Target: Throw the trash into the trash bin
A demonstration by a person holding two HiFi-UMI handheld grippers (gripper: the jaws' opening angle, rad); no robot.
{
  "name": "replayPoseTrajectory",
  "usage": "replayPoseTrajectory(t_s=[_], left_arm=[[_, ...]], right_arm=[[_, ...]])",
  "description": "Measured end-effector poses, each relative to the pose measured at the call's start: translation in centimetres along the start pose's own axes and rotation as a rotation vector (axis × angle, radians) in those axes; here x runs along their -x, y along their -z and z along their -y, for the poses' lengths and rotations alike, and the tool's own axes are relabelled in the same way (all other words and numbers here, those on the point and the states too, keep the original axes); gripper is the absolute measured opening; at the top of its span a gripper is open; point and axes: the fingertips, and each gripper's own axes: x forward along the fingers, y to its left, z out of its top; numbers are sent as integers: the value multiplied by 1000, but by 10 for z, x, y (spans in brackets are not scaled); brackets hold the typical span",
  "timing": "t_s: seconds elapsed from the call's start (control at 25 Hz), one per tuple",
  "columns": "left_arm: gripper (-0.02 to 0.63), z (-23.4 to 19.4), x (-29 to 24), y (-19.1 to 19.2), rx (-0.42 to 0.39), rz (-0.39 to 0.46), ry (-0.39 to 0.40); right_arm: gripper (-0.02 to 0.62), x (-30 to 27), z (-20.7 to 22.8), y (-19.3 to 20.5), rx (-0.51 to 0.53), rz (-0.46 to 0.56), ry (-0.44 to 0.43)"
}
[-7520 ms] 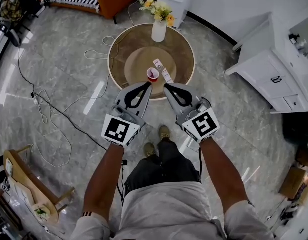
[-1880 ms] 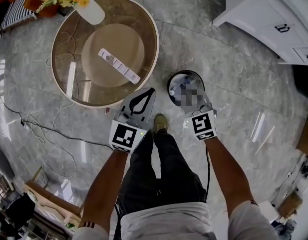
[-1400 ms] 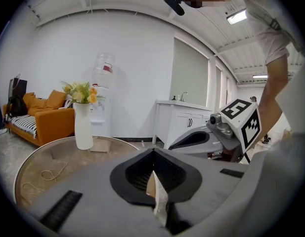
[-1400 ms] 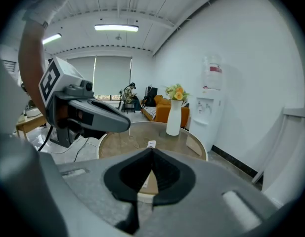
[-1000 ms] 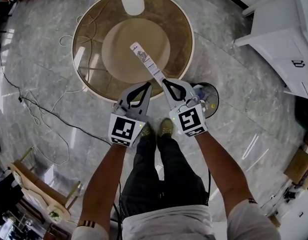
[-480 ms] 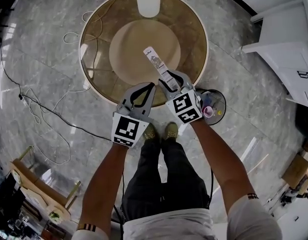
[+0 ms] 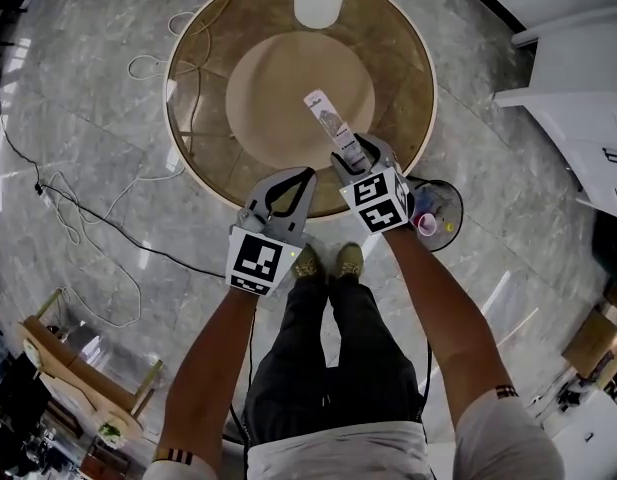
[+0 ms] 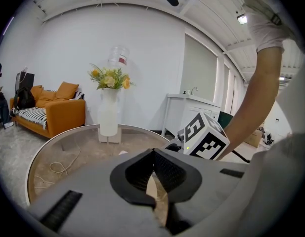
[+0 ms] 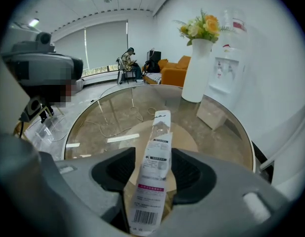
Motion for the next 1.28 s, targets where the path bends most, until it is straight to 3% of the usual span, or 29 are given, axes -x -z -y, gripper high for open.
replayPoseTrajectory(t_s=[0.28, 0.52, 1.0, 1.28], left_arm=[[0, -4, 0, 1, -1, 6, 15], [0, -1, 3, 2, -3, 7, 26], [0, 39, -4, -5, -19, 12, 70], [0, 88, -24, -10, -37, 4, 129]], right_arm=[[215, -11, 5, 9, -63, -55, -11], [147, -11, -4, 9, -44, -45, -30], [140, 56, 2, -6, -142, 160, 42], [141, 114, 20, 31, -222, 220, 112]])
